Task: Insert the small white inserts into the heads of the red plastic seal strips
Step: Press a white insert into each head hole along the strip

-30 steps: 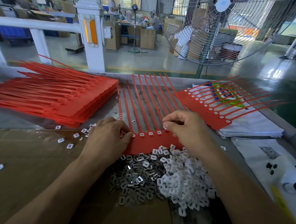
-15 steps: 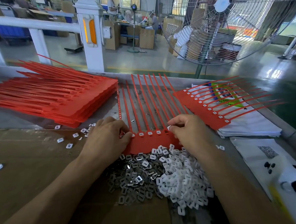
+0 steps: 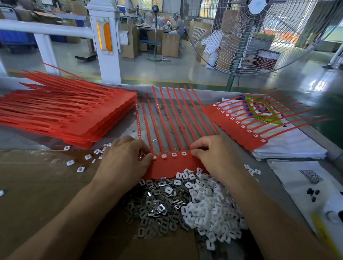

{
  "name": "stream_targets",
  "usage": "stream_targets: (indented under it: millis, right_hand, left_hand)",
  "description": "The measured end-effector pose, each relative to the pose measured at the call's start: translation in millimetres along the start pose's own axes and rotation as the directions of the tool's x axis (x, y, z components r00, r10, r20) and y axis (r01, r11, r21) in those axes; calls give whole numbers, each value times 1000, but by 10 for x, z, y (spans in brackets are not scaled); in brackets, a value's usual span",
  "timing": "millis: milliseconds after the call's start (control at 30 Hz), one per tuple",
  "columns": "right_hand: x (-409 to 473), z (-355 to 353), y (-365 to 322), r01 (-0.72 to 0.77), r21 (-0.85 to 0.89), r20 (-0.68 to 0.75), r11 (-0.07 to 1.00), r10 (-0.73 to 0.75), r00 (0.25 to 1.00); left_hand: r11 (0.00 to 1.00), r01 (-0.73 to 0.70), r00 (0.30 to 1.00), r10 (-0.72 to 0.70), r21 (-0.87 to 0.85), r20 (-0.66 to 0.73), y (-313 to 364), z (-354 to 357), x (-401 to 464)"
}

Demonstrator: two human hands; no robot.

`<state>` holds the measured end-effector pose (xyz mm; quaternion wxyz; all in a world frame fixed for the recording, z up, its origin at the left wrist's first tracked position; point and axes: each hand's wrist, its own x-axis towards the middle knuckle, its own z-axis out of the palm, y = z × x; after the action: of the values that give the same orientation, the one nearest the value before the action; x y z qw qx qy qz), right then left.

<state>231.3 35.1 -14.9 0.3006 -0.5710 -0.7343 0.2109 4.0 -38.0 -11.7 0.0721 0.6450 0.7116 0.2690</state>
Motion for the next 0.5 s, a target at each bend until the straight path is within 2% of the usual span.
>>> stream_targets:
  millis: [200, 333, 500]
  right_hand:
    - [2, -4, -3, 3, -42, 31, 999, -2, 1000]
    - [-30, -32, -26, 29, -148, 43, 989, -23, 999]
    - [-56, -139, -69, 25, -223, 168, 975, 14, 986]
  left_hand:
    - [1000, -1, 1000, 1, -5, 3, 4, -1, 4]
    - [1000, 1, 1000, -1, -11, -7, 6, 3, 7]
    - [1000, 1, 1000, -2, -19, -11, 3, 11, 8]
